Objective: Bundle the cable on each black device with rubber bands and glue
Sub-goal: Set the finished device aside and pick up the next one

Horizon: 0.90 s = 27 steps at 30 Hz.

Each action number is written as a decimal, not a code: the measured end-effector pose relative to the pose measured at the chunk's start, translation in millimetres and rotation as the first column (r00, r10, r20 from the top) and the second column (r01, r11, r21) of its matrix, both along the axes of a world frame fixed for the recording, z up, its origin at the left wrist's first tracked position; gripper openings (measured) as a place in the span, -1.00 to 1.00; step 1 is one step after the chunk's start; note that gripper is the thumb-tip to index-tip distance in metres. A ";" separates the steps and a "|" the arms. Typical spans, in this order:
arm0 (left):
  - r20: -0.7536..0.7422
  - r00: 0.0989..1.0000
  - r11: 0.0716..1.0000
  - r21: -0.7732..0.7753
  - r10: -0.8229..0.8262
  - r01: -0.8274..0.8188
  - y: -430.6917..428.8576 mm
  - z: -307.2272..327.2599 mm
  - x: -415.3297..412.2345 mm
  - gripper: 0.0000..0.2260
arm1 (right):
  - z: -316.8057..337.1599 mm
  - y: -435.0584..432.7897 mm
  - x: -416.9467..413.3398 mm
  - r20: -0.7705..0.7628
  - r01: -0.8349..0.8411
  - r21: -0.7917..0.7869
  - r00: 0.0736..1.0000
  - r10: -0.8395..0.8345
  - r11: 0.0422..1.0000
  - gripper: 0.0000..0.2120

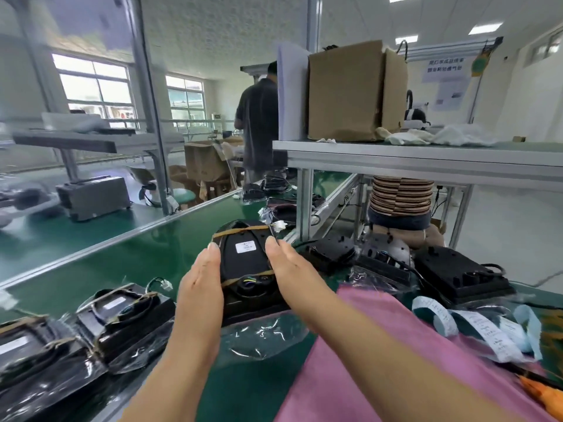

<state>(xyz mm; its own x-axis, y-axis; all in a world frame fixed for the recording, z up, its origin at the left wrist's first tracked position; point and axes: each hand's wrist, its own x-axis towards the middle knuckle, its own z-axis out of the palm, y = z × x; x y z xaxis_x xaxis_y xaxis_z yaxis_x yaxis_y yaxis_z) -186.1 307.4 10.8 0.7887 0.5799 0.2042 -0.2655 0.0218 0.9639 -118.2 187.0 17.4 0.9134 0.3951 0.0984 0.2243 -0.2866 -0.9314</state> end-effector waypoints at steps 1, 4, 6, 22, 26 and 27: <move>0.006 1.000 1.000 -0.016 0.025 -0.025 6.6 2.0 -2.7 -0.72 | 1.3 9.7 2.2 -0.003 -0.018 -0.002 1.000 0.018 1.000 -0.25; 0.004 0.995 0.994 -0.033 0.101 -0.101 26.8 3.6 -8.8 -0.72 | 8.1 38.0 6.6 0.007 -0.074 -0.018 0.997 0.074 0.997 -0.27; 0.009 0.989 0.989 -0.018 0.146 -0.145 40.2 3.5 -11.4 -0.63 | 12.8 55.3 9.1 0.021 -0.124 -0.033 0.992 0.125 0.992 -0.28; 0.030 0.886 0.884 -0.092 0.462 -0.458 131.0 -4.2 -15.7 -0.46 | 15.2 172.3 21.6 -0.278 -0.420 -0.006 0.872 0.402 0.907 -0.12; -0.021 0.869 0.867 -0.065 0.494 -0.495 143.4 -15.0 -12.4 -0.49 | -2.4 185.4 22.5 -0.321 -0.424 0.076 0.846 0.425 0.902 -0.10; -0.028 0.864 0.862 -0.062 0.503 -0.503 145.4 -17.7 -10.9 -0.49 | -5.2 186.2 22.4 -0.315 -0.424 0.082 0.848 0.427 0.902 -0.10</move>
